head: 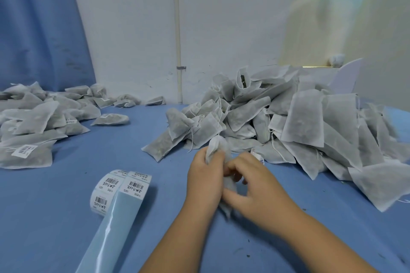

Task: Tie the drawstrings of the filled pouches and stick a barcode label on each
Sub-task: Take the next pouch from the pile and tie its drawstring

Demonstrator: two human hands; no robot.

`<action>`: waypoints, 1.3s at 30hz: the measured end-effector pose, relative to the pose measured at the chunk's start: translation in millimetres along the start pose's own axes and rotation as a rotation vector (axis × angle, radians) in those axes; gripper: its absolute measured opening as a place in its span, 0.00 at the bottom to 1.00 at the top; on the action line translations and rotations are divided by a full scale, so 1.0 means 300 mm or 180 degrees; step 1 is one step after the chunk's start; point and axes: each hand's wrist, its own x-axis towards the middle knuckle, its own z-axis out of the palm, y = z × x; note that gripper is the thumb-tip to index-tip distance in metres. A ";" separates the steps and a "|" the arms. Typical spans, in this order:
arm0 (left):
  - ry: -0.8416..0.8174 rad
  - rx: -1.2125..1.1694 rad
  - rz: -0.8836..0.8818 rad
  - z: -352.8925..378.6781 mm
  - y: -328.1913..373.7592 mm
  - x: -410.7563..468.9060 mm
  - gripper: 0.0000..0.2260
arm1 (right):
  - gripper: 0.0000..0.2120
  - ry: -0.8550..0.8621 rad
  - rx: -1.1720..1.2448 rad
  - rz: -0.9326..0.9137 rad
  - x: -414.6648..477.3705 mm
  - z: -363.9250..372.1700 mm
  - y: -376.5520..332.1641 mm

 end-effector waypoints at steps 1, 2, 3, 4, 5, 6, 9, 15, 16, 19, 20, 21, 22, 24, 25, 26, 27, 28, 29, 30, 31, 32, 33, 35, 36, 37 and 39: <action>-0.0020 -0.0025 -0.0004 -0.004 0.004 0.002 0.07 | 0.06 0.0091 0.0188 0.0000 0.000 -0.005 -0.002; -0.0072 -0.0061 0.0000 -0.008 0.007 0.003 0.07 | 0.07 0.0267 0.0342 0.0035 0.001 -0.012 -0.001; -0.0155 -0.0095 0.0004 -0.011 0.009 0.004 0.06 | 0.08 0.0494 0.0486 0.0111 0.004 -0.021 0.002; -0.0258 -0.0109 0.0003 -0.012 0.012 0.003 0.06 | 0.09 0.0743 0.0630 0.0214 0.009 -0.032 0.004; -0.0357 -0.0095 0.0001 -0.013 0.015 -0.001 0.06 | 0.10 0.0974 0.0750 0.0322 0.013 -0.043 0.007; -0.0436 -0.0058 0.0029 -0.011 0.019 -0.006 0.05 | 0.10 0.1136 0.0814 0.0416 0.017 -0.054 0.008; -0.0551 0.0095 0.0192 -0.001 0.031 -0.030 0.04 | 0.10 0.1151 0.0772 0.0587 0.023 -0.072 0.016; -0.0568 0.0579 0.0822 0.009 0.042 -0.064 0.10 | 0.06 0.1107 0.0331 0.0344 0.011 -0.079 0.009; -0.0563 0.0669 0.0922 0.008 0.044 -0.065 0.13 | 0.08 0.1096 0.0301 0.0329 0.009 -0.082 0.008; -0.0523 0.0927 0.1158 -0.003 0.049 -0.064 0.20 | 0.14 0.0969 0.0509 0.0428 0.005 -0.096 0.004; -0.0510 0.1005 0.1225 -0.007 0.051 -0.062 0.22 | 0.15 0.0938 0.0630 0.0472 0.003 -0.102 0.004; -0.0513 0.1074 0.1295 -0.013 0.055 -0.063 0.24 | 0.15 0.0916 0.0748 0.0505 0.003 -0.108 0.004; -0.0531 0.1133 0.1377 -0.019 0.058 -0.062 0.25 | 0.14 0.0898 0.0864 0.0524 0.002 -0.115 0.003; -0.0604 0.1255 0.1513 -0.029 0.068 -0.063 0.26 | 0.11 0.0901 0.1127 0.0544 0.003 -0.131 -0.002; -0.0646 0.1312 0.1536 -0.034 0.073 -0.064 0.24 | 0.11 0.0928 0.1276 0.0560 0.003 -0.138 -0.004; -0.0696 0.1355 0.1527 -0.037 0.078 -0.068 0.21 | 0.10 0.0956 0.1440 0.0583 0.004 -0.144 -0.006; -0.0764 0.1371 0.1487 -0.038 0.083 -0.073 0.18 | 0.10 0.0965 0.1617 0.0615 0.004 -0.151 -0.007; -0.0846 0.1361 0.1416 -0.038 0.088 -0.080 0.15 | 0.10 0.0947 0.1803 0.0657 0.005 -0.157 -0.009; -0.0941 0.1340 0.1328 -0.037 0.093 -0.088 0.13 | 0.10 0.0902 0.1978 0.0709 0.004 -0.162 -0.010; -0.1043 0.1313 0.1223 -0.035 0.098 -0.095 0.12 | 0.09 0.0835 0.2121 0.0767 0.004 -0.168 -0.011; -0.1147 0.1277 0.1114 -0.033 0.104 -0.104 0.10 | 0.09 0.0761 0.2223 0.0829 0.003 -0.174 -0.010; -0.1245 0.1230 0.1023 -0.030 0.110 -0.111 0.09 | 0.09 0.0690 0.2302 0.0883 0.003 -0.180 -0.010; -0.1322 0.1192 0.0960 -0.030 0.117 -0.116 0.09 | 0.09 0.0629 0.2357 0.0922 0.003 -0.186 -0.009; -0.1393 0.1182 0.0895 -0.036 0.128 -0.118 0.13 | 0.10 0.0563 0.2278 0.0920 0.002 -0.195 -0.009; -0.1403 0.1162 0.0864 -0.040 0.134 -0.115 0.14 | 0.10 0.0562 0.2158 0.0897 0.001 -0.198 -0.010; -0.1390 0.1137 0.0841 -0.044 0.141 -0.111 0.14 | 0.10 0.0578 0.2042 0.0870 -0.001 -0.200 -0.012; -0.1338 0.1063 0.0862 -0.052 0.154 -0.103 0.14 | 0.10 0.0655 0.1850 0.0798 -0.002 -0.200 -0.016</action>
